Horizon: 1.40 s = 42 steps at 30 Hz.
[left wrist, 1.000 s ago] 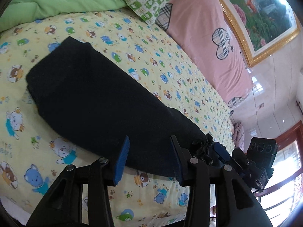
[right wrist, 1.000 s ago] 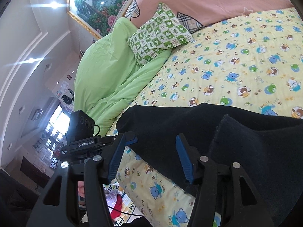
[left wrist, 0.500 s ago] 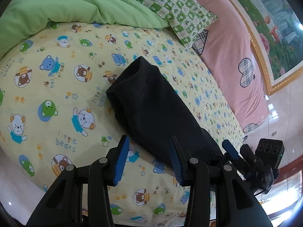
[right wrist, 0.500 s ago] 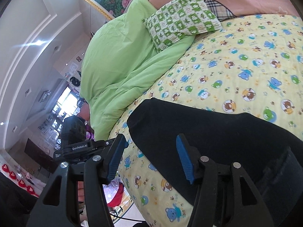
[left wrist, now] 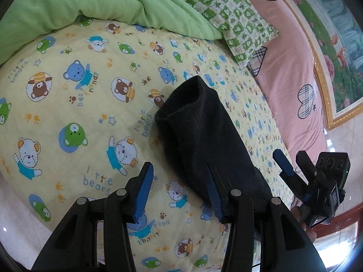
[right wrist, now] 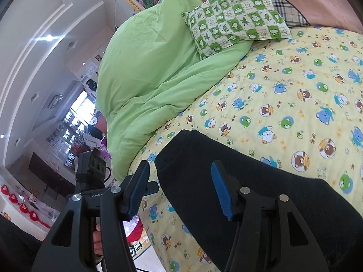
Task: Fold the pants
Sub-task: 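Lower the folded pants onto the quilt and open both grippers, then grasp the folded end of the navy pants with both grippers together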
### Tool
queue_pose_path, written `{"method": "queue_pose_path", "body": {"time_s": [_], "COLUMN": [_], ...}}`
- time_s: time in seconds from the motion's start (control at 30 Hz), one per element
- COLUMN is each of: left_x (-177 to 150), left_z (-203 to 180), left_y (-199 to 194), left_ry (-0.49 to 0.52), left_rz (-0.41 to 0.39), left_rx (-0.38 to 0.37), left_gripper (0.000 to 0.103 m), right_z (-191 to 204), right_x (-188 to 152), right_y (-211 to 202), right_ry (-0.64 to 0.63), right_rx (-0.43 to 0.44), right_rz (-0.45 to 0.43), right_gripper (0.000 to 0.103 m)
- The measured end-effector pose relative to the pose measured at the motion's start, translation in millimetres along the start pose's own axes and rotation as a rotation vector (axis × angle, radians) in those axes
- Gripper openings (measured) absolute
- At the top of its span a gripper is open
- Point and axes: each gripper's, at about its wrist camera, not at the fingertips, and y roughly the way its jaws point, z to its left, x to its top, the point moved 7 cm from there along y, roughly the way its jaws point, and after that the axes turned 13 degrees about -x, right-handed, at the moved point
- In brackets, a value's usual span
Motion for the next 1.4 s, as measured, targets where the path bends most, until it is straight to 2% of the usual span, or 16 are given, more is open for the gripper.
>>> {"method": "queue_pose_path", "body": {"time_s": [0.1,0.33,0.6,0.77,0.97,1.0,1.03,1.07,1.13,1.23,1.4], "left_x": [2,5,13,13,17,19,20,20,21,20,22], "left_z": [7,17,21,22,23,23,23,23,22,18,-2], "left_y": [5,19,27,29,35,37,38,38,43,43,35], "left_ry": [-0.002,-0.043,-0.063,-0.065,-0.094,-0.092,-0.088,-0.081,-0.069,-0.079,-0.060], "left_rz": [-0.009,-0.008,-0.025,-0.036,-0.040,-0.040,-0.042,-0.042,-0.027,-0.033,-0.049], "left_rx": [0.024,-0.008,-0.026,-0.018,0.002,0.007,0.016,0.023,0.030,0.020,-0.011], "left_gripper": [0.048,0.051,0.051,0.051,0.048,0.046,0.045,0.038,0.026,0.023,0.022], "right_z": [1,-3,-3,8,13,13,16,18,21,22,22], "right_x": [6,24,42,37,26,24,24,23,23,25,36], "right_y": [17,66,117,150,179,181,181,179,176,168,140], "right_ry": [-0.016,-0.083,-0.251,-0.383,-0.435,-0.433,-0.439,-0.449,-0.465,-0.433,-0.381], "right_rx": [-0.008,-0.051,-0.058,-0.027,-0.010,-0.007,0.001,0.008,-0.003,0.010,0.044], "right_rz": [0.028,0.122,0.284,0.439,0.525,0.533,0.531,0.524,0.508,0.497,0.438], "right_gripper": [0.058,0.058,0.058,0.058,0.058,0.054,0.041,0.037,0.033,0.028,0.026]}}
